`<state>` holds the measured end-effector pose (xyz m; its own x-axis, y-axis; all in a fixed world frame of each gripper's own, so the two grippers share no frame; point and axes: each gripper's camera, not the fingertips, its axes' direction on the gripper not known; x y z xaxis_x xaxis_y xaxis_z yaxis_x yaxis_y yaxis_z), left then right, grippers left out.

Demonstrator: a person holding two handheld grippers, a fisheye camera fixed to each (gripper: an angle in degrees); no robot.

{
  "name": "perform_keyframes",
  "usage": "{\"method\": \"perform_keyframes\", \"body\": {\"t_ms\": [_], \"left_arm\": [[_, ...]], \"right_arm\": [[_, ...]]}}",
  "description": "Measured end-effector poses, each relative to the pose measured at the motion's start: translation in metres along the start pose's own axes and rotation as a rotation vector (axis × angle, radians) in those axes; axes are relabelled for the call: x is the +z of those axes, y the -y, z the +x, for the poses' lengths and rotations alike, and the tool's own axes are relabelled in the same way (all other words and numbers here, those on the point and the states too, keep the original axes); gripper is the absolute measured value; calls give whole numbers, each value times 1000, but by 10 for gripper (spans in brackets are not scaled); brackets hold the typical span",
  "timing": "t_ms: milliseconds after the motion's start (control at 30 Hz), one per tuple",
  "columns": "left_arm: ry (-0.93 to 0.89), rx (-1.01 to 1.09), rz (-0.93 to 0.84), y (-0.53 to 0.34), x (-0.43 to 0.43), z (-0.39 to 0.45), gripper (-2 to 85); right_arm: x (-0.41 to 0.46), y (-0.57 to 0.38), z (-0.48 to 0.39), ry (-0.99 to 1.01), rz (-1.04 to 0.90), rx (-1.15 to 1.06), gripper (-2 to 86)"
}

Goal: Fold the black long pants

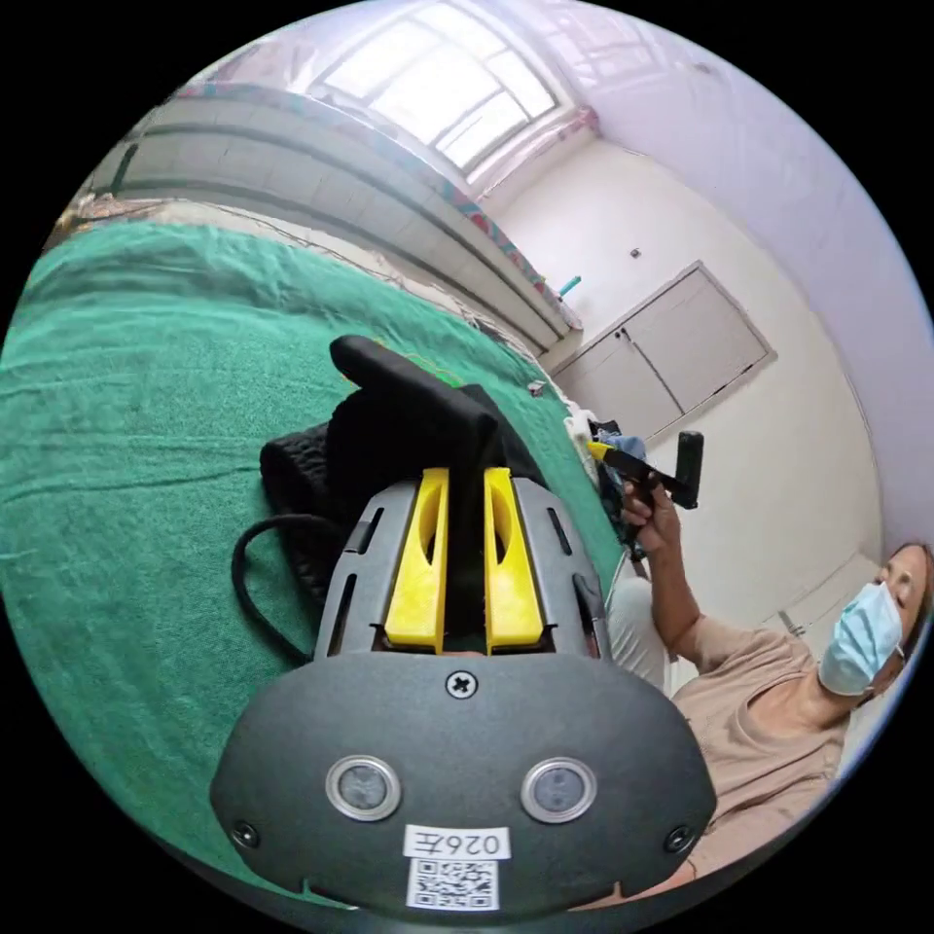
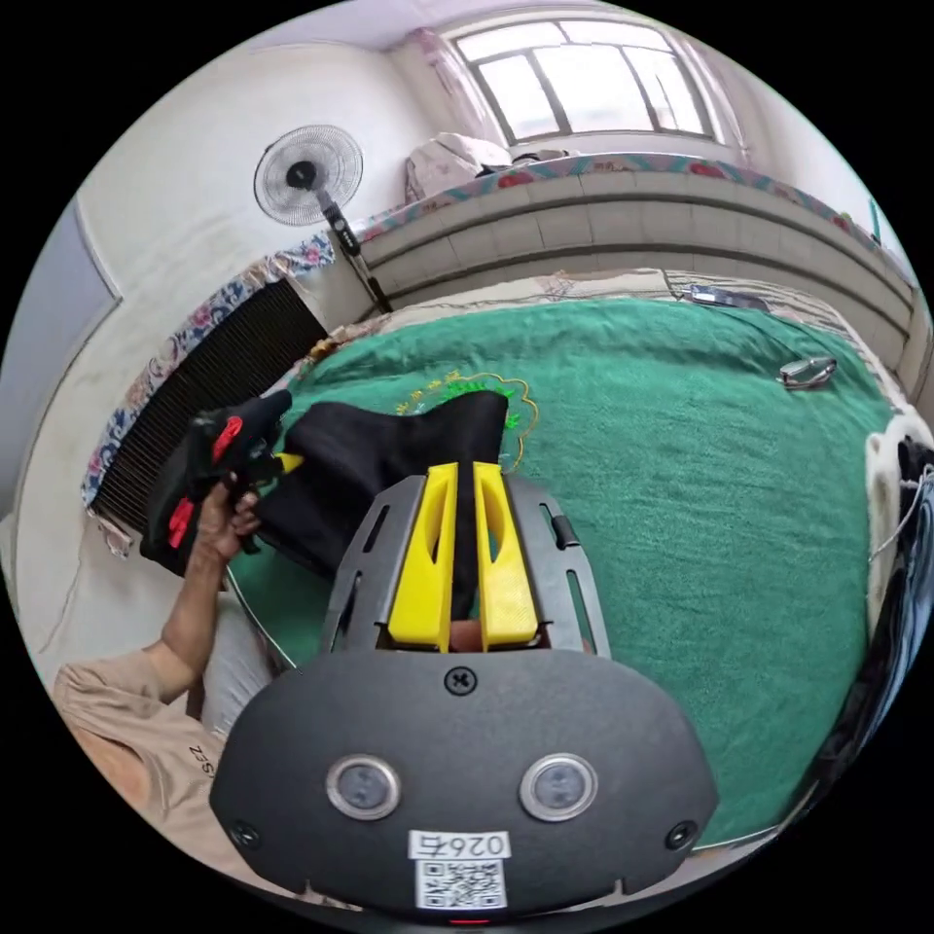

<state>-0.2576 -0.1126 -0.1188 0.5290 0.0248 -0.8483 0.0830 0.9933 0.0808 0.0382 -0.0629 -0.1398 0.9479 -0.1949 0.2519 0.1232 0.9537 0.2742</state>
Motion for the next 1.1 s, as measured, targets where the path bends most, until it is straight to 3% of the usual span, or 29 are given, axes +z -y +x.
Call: {"method": "perform_keyframes", "body": {"t_ms": [200, 533, 800, 967, 1100], "left_arm": [[126, 7, 82, 10, -5, -8, 62], [-45, -63, 132, 23, 36, -30, 50], [-76, 162, -19, 34, 92, 11, 45], [118, 437, -89, 30, 125, 55, 48], [173, 506, -107, 27, 140, 65, 46]], "right_arm": [[-20, -7, -16, 12, 109, -198, 49], [31, -44, -84, 89, -43, -491, 83], [44, -75, -124, 40, -30, -658, 134], [50, -90, -130, -93, -30, -740, 137], [48, -85, -115, -88, -44, -688, 124]]}}
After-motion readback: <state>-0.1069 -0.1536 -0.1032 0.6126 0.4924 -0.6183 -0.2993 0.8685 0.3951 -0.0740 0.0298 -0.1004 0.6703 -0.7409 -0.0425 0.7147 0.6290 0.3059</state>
